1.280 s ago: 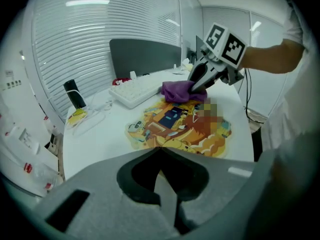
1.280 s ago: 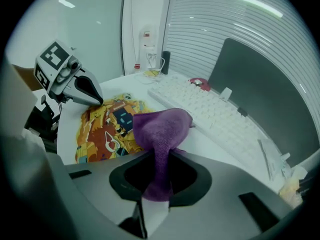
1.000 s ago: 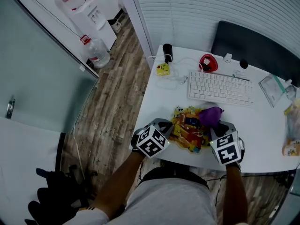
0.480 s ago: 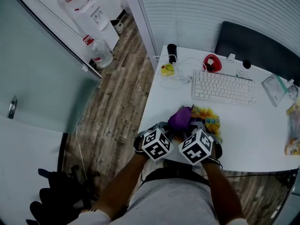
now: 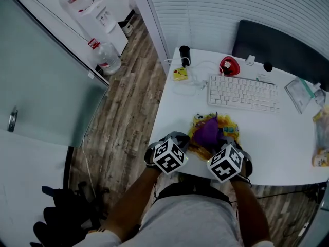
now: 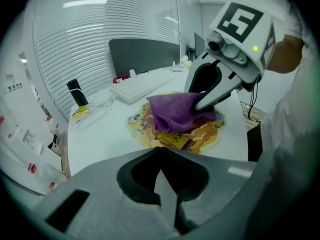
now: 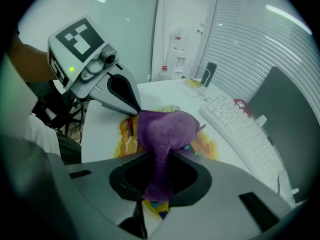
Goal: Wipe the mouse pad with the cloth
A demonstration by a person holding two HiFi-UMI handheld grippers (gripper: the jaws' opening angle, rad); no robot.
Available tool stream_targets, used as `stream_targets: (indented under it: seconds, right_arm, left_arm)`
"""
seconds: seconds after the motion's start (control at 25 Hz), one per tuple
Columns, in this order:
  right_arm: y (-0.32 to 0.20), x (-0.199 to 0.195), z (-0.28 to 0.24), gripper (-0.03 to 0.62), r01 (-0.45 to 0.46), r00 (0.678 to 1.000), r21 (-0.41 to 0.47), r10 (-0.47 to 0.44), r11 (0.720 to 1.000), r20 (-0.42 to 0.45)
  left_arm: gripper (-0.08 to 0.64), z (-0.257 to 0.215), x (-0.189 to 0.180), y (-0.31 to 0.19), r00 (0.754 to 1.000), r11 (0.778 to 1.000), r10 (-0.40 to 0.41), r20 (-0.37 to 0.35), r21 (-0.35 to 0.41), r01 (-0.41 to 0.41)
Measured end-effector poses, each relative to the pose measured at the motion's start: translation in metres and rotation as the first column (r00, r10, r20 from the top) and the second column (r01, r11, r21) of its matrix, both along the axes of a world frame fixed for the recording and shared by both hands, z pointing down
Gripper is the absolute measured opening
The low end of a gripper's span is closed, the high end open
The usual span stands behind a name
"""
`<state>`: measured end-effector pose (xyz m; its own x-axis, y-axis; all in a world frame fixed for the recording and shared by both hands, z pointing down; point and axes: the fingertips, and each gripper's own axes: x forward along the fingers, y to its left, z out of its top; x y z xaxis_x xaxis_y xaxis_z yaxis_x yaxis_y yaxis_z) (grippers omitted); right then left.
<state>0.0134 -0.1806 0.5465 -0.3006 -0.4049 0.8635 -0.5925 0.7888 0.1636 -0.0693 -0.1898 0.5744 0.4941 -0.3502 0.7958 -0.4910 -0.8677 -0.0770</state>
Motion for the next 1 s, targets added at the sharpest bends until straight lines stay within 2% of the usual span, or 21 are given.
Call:
stream_targets:
  seconds: [0.44, 0.6, 0.8, 1.0]
  right_arm:
    - [0.027, 0.107, 0.000, 0.069, -0.187, 0.982, -0.008, 0.186, 0.982, -0.041]
    - [0.033, 0.129, -0.002, 0.069, -0.228, 0.973, -0.003, 0.227, 0.974, -0.043]
    - [0.033, 0.107, -0.024, 0.069, -0.203, 0.979, 0.030, 0.203, 0.979, 0.009]
    - [0.027, 0.044, -0.047, 0.069, -0.079, 0.995, 0.078, 0.074, 0.994, 0.070]
  left_arm:
    - [0.015, -0.001, -0.001, 0.000, 1.000, 1.000, -0.010, 0.005, 0.002, 0.010]
    - [0.015, -0.001, -0.001, 0.000, 1.000, 1.000, -0.008, 0.012, 0.005, 0.008]
    - [0.015, -0.006, 0.000, 0.002, 1.000, 1.000, -0.011, -0.008, 0.015, 0.012]
    - [0.015, -0.005, -0.005, 0.002, 1.000, 1.000, -0.017, 0.000, 0.014, 0.017]
